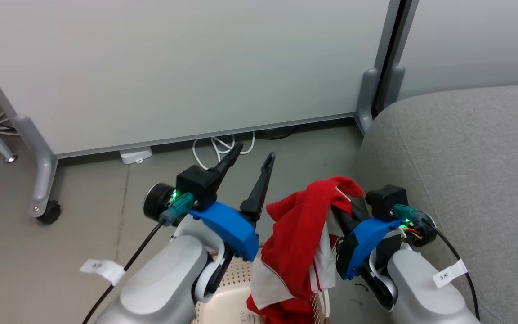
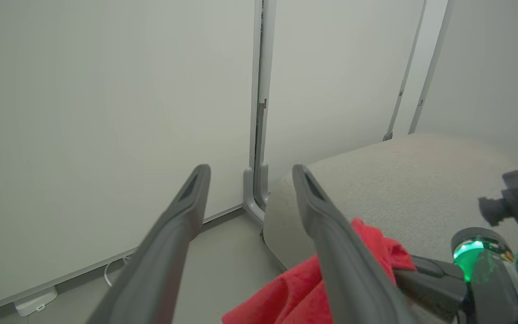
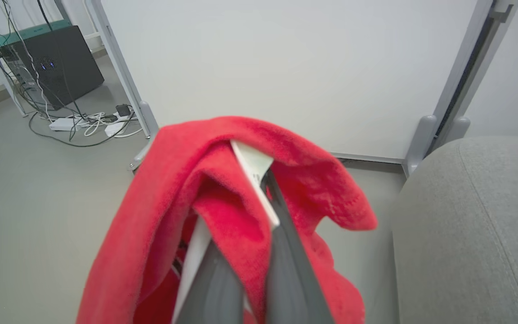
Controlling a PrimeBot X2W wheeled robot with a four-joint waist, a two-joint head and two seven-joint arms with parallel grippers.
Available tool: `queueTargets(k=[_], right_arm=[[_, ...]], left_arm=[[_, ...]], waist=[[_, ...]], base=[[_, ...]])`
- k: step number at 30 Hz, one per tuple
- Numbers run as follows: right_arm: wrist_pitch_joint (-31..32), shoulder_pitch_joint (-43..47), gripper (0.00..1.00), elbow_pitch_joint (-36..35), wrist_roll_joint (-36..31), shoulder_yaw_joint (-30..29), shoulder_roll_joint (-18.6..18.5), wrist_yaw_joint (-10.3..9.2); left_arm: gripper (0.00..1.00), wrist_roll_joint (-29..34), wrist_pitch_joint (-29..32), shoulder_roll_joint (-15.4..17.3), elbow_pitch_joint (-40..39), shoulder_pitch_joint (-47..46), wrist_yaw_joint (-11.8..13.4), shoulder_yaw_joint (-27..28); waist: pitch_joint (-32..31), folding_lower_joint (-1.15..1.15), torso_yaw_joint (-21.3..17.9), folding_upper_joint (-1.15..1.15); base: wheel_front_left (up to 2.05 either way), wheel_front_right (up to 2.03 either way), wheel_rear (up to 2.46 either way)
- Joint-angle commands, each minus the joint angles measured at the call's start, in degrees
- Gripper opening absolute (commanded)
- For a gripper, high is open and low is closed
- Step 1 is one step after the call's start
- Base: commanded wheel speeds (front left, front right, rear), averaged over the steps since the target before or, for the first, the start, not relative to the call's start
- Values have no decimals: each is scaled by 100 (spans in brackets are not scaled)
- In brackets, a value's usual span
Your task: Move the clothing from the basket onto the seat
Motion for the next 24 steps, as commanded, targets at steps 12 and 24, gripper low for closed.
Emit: queueTargets(k=[12, 24], right_arm=[[120, -192, 0, -622, -74, -260, -16, 3], [349, 78, 0, -1357, 1, -294, -15, 3]], left_arm=[[100, 874, -183, 695, -1157, 1612, -103, 1167], [100, 1600, -185, 628, -1772, 2706, -345, 2221]], waist=[[250, 0, -701, 0], [498, 0, -1867, 0]], base=[[0, 0, 0], [0, 0, 0]])
